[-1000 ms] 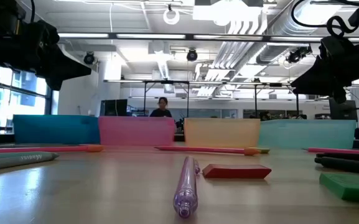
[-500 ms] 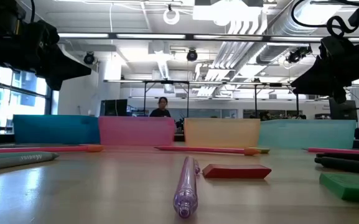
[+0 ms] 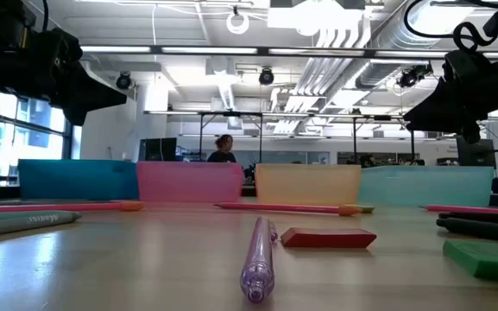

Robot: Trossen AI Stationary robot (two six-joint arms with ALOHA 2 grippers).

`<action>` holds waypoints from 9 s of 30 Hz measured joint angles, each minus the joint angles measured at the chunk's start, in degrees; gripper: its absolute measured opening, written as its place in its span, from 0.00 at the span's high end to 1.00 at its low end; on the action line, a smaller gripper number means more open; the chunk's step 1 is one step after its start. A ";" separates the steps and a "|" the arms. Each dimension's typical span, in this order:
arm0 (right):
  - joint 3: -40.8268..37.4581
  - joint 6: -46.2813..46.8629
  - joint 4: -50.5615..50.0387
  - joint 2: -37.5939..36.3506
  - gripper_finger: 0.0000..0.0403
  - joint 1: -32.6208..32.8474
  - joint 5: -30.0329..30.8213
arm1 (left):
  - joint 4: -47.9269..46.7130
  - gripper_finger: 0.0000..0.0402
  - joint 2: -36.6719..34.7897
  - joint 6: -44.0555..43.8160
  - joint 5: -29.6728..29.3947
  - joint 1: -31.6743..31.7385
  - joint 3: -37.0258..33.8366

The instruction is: Sort crayons/erasers/pens/pencils in bins

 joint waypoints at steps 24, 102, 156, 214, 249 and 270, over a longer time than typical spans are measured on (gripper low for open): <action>-0.01 0.00 0.00 0.00 0.71 0.01 0.00 | 0.00 0.99 0.00 0.00 0.00 0.00 0.00; 0.00 0.00 0.00 0.00 0.71 0.00 0.00 | 4.42 0.57 0.00 -23.08 8.26 -0.04 0.00; -0.01 0.00 0.00 0.01 0.71 0.01 0.00 | -31.65 0.70 46.47 -20.13 6.78 -10.43 53.83; 0.00 15.47 0.69 0.02 0.71 0.02 0.17 | -43.42 0.71 86.79 -42.21 1.89 -20.57 56.52; -0.02 15.21 0.02 0.02 0.71 0.00 0.17 | -40.52 0.71 93.98 -42.05 0.77 -20.57 56.71; 0.00 17.61 4.81 0.01 0.71 0.00 -2.37 | -40.59 0.96 94.62 -42.07 2.16 -20.65 56.60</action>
